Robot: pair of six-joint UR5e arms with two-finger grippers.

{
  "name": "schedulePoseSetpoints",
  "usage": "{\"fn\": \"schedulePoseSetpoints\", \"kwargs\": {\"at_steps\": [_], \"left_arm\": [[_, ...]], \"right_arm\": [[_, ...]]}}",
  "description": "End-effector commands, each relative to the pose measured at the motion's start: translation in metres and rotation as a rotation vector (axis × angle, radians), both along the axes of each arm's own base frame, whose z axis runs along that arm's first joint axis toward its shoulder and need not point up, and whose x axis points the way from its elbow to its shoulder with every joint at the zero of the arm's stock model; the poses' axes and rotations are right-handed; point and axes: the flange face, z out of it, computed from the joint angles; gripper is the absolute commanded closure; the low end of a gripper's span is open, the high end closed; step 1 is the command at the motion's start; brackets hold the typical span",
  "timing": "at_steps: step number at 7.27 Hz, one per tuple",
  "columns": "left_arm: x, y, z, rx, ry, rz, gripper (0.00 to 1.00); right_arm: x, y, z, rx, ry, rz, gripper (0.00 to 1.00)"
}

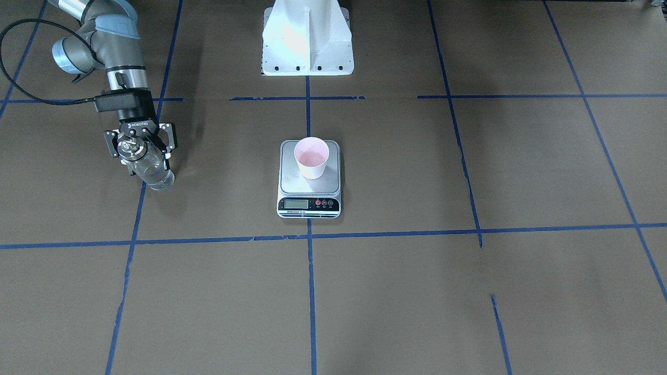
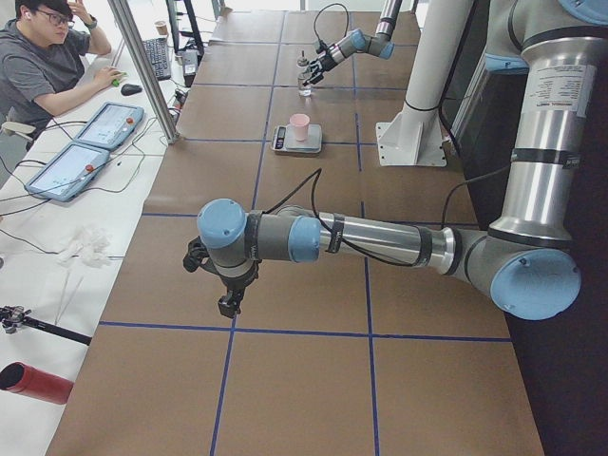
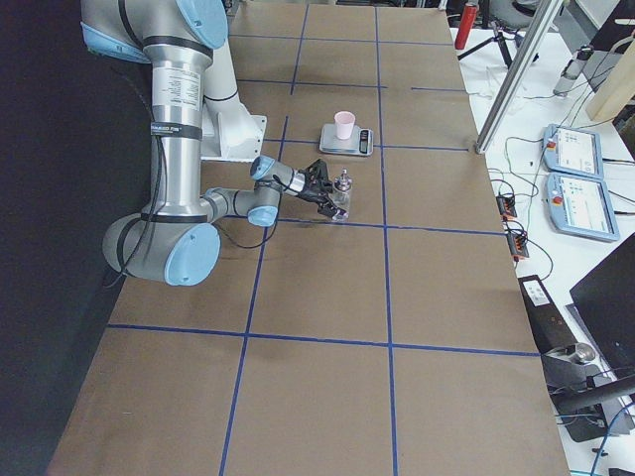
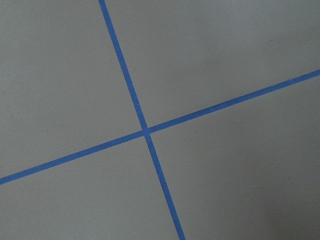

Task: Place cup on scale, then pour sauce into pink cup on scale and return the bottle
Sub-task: 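Lift the dispenser with the right gripper and carry it over the cup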

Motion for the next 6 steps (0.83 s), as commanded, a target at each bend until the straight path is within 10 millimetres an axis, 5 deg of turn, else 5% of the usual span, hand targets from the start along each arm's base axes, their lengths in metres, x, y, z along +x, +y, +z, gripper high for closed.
{"fn": "schedulePoseSetpoints", "kwargs": {"at_steps": [1, 3, 6], "left_arm": [[0.0, 0.0, 0.0, 0.001, 0.001, 0.0, 0.0], [0.001, 0.0, -0.001, 0.002, 0.001, 0.002, 0.0], [0.001, 0.0, -0.003, 0.005, 0.001, 0.002, 0.0]], "right_arm": [[0.002, -0.002, -0.004, 0.014, -0.002, 0.026, 1.0], [0.006, -0.015, -0.024, 0.033, -0.031, 0.052, 1.0], [-0.008, -0.036, -0.095, 0.168, -0.001, 0.02, 1.0]]}}
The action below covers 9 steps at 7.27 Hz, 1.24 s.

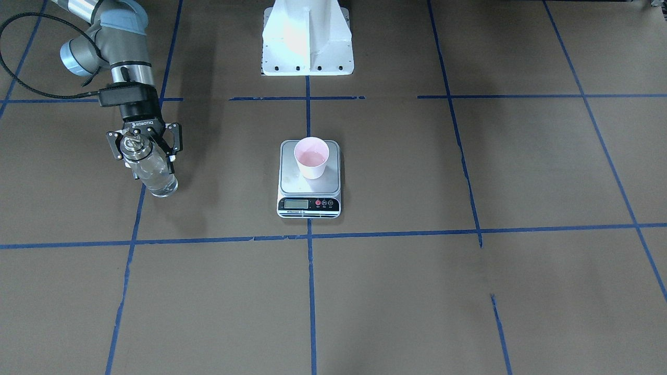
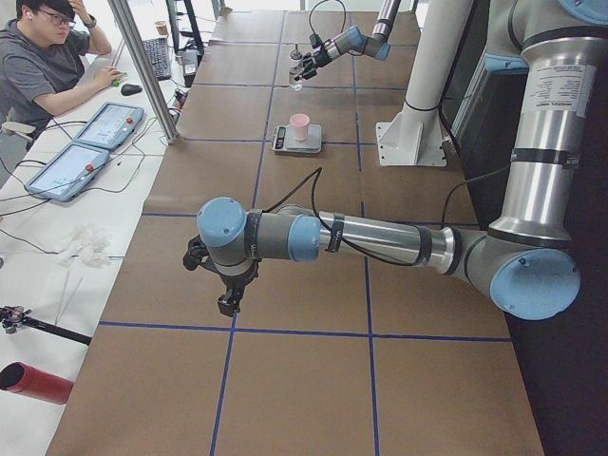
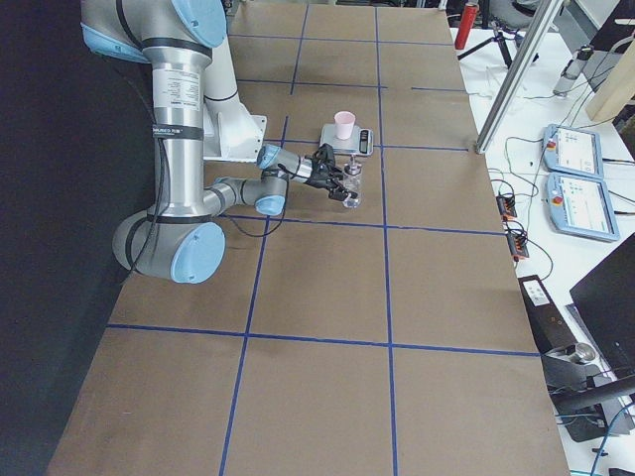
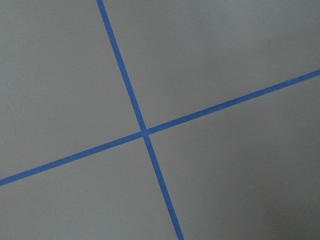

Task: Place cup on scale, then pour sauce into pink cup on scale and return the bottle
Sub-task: 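Lift the dispenser with the right gripper and carry it over the cup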

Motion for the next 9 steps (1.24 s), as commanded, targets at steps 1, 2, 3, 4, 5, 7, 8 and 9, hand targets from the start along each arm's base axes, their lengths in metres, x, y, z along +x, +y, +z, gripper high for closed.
{"fn": "schedulePoseSetpoints", "kwargs": {"at_steps": [1, 2, 3, 4, 5, 7, 8, 9], "left_arm": [[-0.001, 0.0, -0.001, 0.003, 0.0, -0.001, 0.0], [0.0, 0.0, -0.001, 0.003, 0.0, 0.0, 0.0], [0.0, 0.0, -0.001, 0.004, -0.002, 0.0, 0.0], [0.0, 0.0, -0.001, 0.004, -0.002, 0.0, 0.0], [0.0, 0.0, -0.001, 0.003, 0.0, 0.0, 0.0], [0.0, 0.0, 0.0, 0.003, -0.002, 0.0, 0.0], [0.0, 0.0, 0.0, 0.003, -0.002, 0.0, 0.0], [0.0, 0.0, 0.0, 0.003, -0.002, 0.0, 0.0]], "right_arm": [[-0.027, -0.015, -0.068, 0.069, -0.063, -0.012, 1.0], [-0.038, -0.021, -0.081, 0.066, -0.044, -0.014, 1.0], [-0.054, -0.026, -0.094, 0.038, 0.03, -0.017, 1.0], [-0.073, -0.034, -0.119, 0.004, 0.122, -0.018, 1.0], [-0.086, -0.037, -0.136, -0.005, 0.225, -0.03, 1.0], [-0.092, -0.034, -0.129, 0.173, 0.723, -0.071, 1.0], [-0.101, -0.027, -0.134, 0.249, 0.901, -0.062, 1.0], [-0.118, -0.023, -0.138, 0.255, 1.008, -0.052, 1.0]]}}
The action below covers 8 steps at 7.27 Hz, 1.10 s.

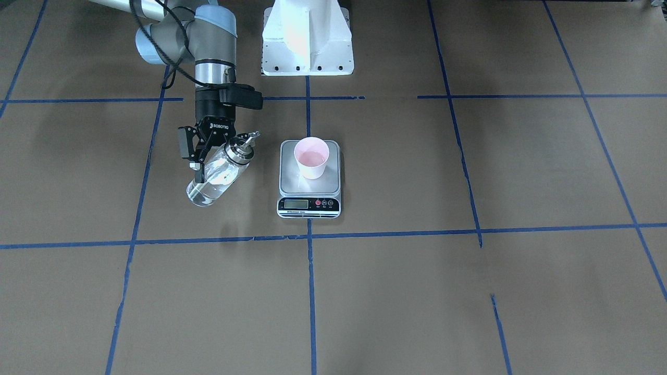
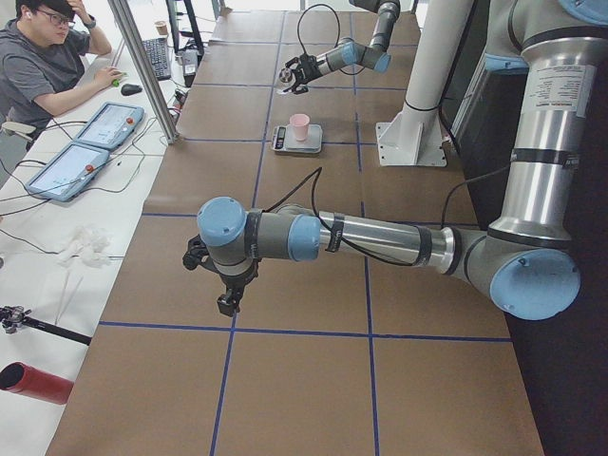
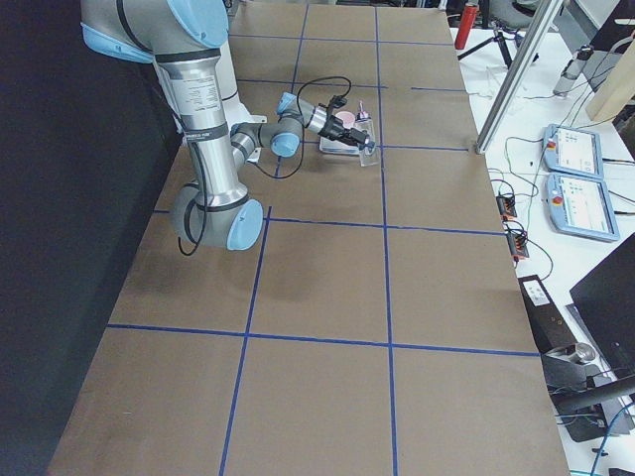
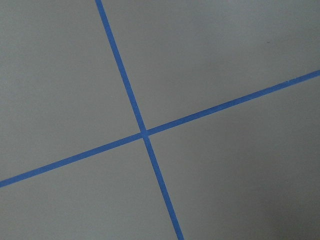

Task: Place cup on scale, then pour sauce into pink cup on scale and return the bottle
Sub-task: 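Lift the dispenser with the right gripper and carry it over the cup, then tilt the dispenser with the right gripper to pour into the cup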

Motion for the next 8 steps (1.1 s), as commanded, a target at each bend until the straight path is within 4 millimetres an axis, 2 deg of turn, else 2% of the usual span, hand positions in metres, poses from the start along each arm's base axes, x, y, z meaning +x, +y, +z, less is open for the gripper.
{"fn": "schedulePoseSetpoints", "kwargs": {"at_steps": [1, 2, 4, 5, 7, 8], "left_arm": [[0.0, 0.0, 0.0, 0.0, 0.0, 0.0, 0.0], [0.0, 0.0, 0.0, 0.0, 0.0, 0.0, 0.0], [0.0, 0.0, 0.001, -0.002, 0.0, 0.0, 0.0], [0.0, 0.0, 0.001, -0.002, 0.0, 0.0, 0.0], [0.0, 0.001, 0.002, -0.004, 0.0, 0.001, 0.0], [0.0, 0.004, 0.005, -0.008, 0.0, 0.001, 0.0]], "right_arm": [[-0.03, 0.006, -0.028, 0.047, 0.263, 0.016, 1.0], [-0.041, 0.014, -0.035, 0.051, 0.383, 0.024, 1.0], [-0.047, 0.024, -0.036, 0.11, 0.524, 0.021, 1.0], [-0.049, 0.026, -0.032, 0.133, 0.581, 0.025, 1.0], [-0.064, 0.02, -0.009, 0.162, 0.687, 0.056, 1.0], [-0.063, 0.019, -0.008, 0.179, 0.753, 0.055, 1.0]]}}
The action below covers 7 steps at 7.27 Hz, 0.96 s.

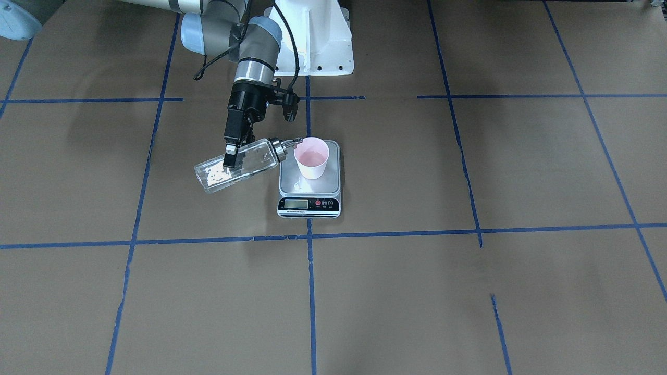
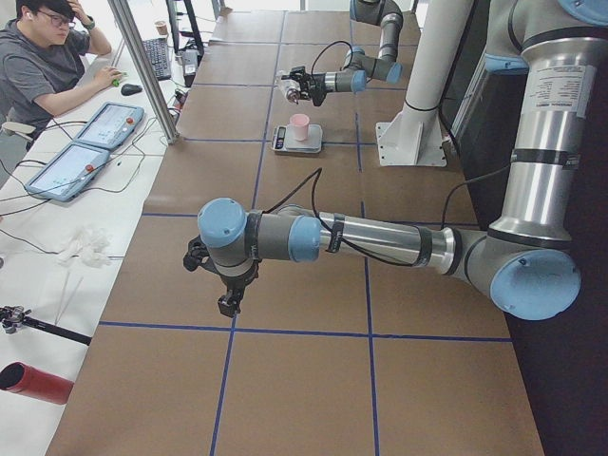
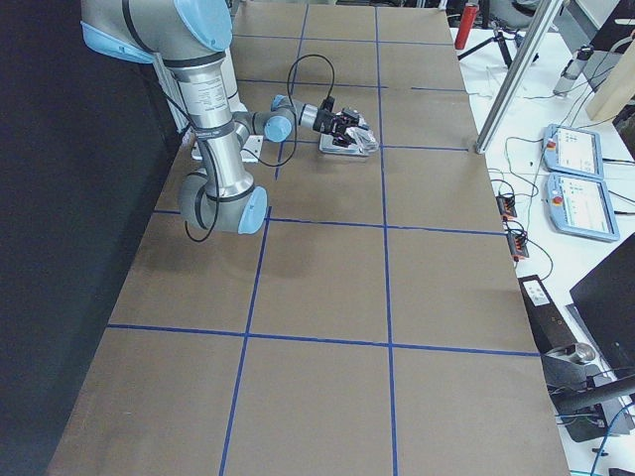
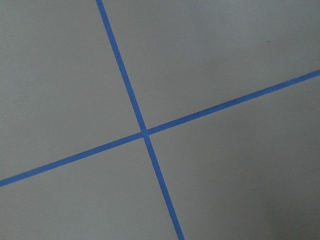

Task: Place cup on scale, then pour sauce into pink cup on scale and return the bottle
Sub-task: 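Tilt the dispenser with the right gripper to pour into the cup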

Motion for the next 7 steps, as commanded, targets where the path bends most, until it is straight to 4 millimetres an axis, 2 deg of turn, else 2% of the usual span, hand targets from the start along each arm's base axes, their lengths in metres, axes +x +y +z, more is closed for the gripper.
{"fn": "schedulePoseSetpoints", "kwargs": {"at_steps": [1, 4, 7], "left_arm": [[0.0001, 0.0022, 0.0021, -0.004, 0.0, 0.0, 0.0], [0.0001, 0.0029, 0.0029, -0.005, 0.0, 0.0, 0.0], [0.0001, 0.0036, 0.0037, -0.007, 0.0, 0.0, 0.0]], "right_arm": [[-0.0002, -0.0024, 0.007, 0.047, 0.124, 0.017, 1.0], [-0.0032, -0.0041, 0.0152, 0.073, 0.189, 0.032, 1.0], [-0.0036, -0.0042, 0.0146, 0.075, 0.19, 0.034, 1.0]]}}
